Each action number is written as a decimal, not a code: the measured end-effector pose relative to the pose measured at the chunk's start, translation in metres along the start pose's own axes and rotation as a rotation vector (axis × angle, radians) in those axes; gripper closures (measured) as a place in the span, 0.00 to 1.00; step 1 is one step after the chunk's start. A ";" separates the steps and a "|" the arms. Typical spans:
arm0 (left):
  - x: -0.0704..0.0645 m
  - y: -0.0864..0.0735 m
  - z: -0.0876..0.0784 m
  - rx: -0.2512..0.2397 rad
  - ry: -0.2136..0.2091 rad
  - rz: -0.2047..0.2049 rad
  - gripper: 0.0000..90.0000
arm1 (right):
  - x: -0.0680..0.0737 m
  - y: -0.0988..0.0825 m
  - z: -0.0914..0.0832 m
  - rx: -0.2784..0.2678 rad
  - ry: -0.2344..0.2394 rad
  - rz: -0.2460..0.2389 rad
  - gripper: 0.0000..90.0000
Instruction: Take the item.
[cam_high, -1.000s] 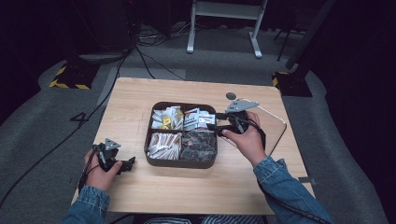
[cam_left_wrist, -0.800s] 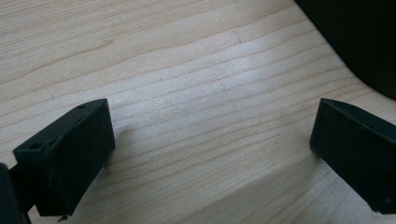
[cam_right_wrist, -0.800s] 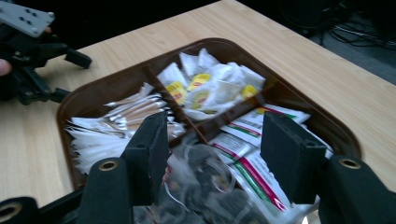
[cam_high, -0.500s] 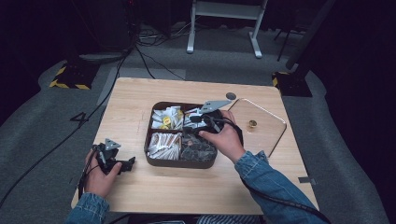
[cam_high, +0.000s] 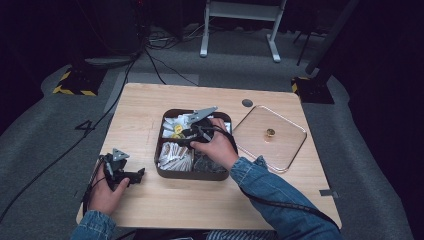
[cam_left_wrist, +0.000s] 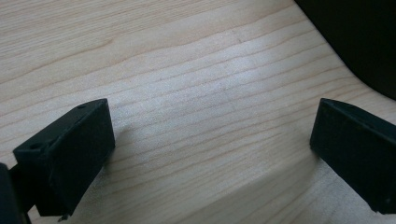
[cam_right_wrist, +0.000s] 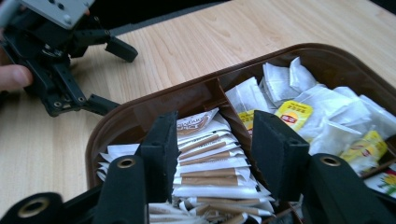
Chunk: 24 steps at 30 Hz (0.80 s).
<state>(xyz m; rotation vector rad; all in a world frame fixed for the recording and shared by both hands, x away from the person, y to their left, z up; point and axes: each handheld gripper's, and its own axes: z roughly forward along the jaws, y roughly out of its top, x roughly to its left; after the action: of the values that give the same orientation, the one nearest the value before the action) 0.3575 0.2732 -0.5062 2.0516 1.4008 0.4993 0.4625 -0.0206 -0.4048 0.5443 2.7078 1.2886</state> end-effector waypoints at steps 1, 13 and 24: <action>0.000 0.000 0.000 0.000 0.000 0.000 0.00 | 0.000 0.001 0.003 0.004 0.001 -0.004 0.58; 0.000 0.000 0.000 0.000 0.000 0.000 0.00 | 0.008 0.008 0.046 0.079 -0.021 -0.055 0.69; 0.000 0.000 0.000 0.001 -0.005 0.002 0.00 | 0.003 -0.002 0.071 0.121 -0.021 -0.017 0.71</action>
<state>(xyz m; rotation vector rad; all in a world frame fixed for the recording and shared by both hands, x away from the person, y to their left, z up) 0.3581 0.2730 -0.5062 2.0541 1.3971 0.4940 0.4754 0.0317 -0.4510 0.5417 2.7800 1.1147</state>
